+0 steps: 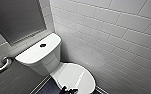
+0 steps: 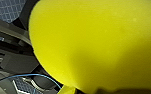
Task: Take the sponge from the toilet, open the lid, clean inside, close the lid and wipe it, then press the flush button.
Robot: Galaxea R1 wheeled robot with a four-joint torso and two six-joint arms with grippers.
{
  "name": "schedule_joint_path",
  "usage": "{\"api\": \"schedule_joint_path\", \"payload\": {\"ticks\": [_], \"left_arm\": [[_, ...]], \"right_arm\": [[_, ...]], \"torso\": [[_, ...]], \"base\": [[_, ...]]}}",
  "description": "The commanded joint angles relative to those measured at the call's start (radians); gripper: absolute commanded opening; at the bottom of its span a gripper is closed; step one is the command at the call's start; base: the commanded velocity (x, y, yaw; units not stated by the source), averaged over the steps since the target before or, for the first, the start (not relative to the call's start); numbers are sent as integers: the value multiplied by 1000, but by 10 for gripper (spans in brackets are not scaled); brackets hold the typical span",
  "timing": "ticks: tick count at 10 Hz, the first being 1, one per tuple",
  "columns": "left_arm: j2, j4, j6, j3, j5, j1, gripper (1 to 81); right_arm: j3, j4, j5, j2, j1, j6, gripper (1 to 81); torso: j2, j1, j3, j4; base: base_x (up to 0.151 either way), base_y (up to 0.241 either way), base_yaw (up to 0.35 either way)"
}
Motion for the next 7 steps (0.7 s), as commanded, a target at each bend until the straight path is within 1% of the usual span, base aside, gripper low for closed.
{"api": "schedule_joint_path", "payload": {"ticks": [1,2,4,5,7], "left_arm": [[-16,52,1,119,-116,-151,811],[-21,52,-30,127,-116,-149,811],[-30,54,-133,139,-117,-149,811],[-38,55,-173,147,-119,-151,811],[-77,56,-217,197,-166,-152,811]], "right_arm": [[21,-8,-76,-21,-28,3,10],[21,-8,-76,-21,-30,3,10],[17,-11,-75,-17,-30,3,10],[15,-9,-75,-15,-31,3,10],[13,-11,-73,-15,-31,3,10]], "torso": [[0,0,0,0],[0,0,0,0],[0,0,0,0],[0,0,0,0],[0,0,0,0]], "base": [[0,0,0],[0,0,0],[0,0,0],[0,0,0],[0,0,0]]}}
